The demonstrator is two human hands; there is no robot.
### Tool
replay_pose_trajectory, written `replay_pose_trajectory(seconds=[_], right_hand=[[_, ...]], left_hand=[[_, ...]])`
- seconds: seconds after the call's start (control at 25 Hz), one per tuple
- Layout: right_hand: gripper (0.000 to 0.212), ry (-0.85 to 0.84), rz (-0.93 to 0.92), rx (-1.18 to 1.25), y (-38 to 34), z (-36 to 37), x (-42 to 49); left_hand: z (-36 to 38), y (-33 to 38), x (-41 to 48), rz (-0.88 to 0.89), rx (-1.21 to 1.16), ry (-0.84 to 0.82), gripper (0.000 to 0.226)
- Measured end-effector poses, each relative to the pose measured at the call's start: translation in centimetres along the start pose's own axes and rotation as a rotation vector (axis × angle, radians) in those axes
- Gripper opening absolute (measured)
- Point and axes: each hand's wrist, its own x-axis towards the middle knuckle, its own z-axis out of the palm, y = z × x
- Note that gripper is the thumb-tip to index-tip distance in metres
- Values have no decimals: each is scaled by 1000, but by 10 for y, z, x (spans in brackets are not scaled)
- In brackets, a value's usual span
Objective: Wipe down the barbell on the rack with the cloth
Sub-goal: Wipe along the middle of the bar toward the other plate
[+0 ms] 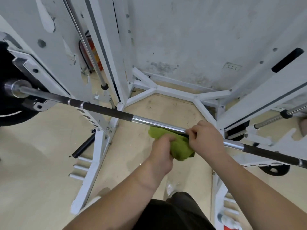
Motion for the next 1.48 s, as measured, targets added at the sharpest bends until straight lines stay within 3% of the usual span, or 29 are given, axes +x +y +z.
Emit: replay_pose_trajectory(seconds=[0.08, 0.24, 0.36, 0.44, 0.52, 0.68, 0.8, 0.88, 0.96, 1.04, 1.12, 1.24, 1.32, 1.4, 1.48], right_hand=[[21, 3, 30, 50, -2, 1, -2], [18, -48, 41, 100, 0, -2, -4], [30, -104, 16, 189, 14, -16, -4], [33, -104, -6, 196, 29, -24, -6], [31, -118, -26, 198, 41, -28, -9], [28, -113, -132, 248, 39, -31, -3], [27, -114, -173, 234, 26, -33, 4], [27, -114, -171, 254, 23, -31, 8], [26, -133, -148, 271, 27, -27, 10], [25, -139, -128, 274, 30, -24, 11], [23, -126, -126, 285, 30, -23, 13], [16, -112, -124, 282, 31, -24, 16], [17, -110, -114, 274, 35, -27, 16], [21, -117, -75, 254, 45, -33, 13], [22, -113, -38, 245, 59, -38, 8]], left_hand=[[-23, 17, 14, -13, -99, 20, 32], [-45, 45, 39, 143, -291, 152, 42], [-3, 6, 20, 78, -145, 78, 30], [23, -24, 8, -19, -28, -8, 34], [31, -31, -1, -50, -2, 28, 31], [11, 3, -22, 269, -52, 321, 16], [-14, 39, -35, 666, 279, 526, 11], [-33, 61, -14, 859, 791, 693, 20], [-44, 72, 15, 872, 1366, 740, 28], [-41, 63, 36, 803, 1640, 649, 38], [-27, 39, 39, 930, 1727, 472, 37], [-22, 10, 39, 1255, 1778, 51, 43], [-32, 25, 45, 1262, 1779, 126, 37], [-41, 43, 45, 1152, 1683, 409, 22], [-35, 45, 43, 1066, 1574, 554, 18]])
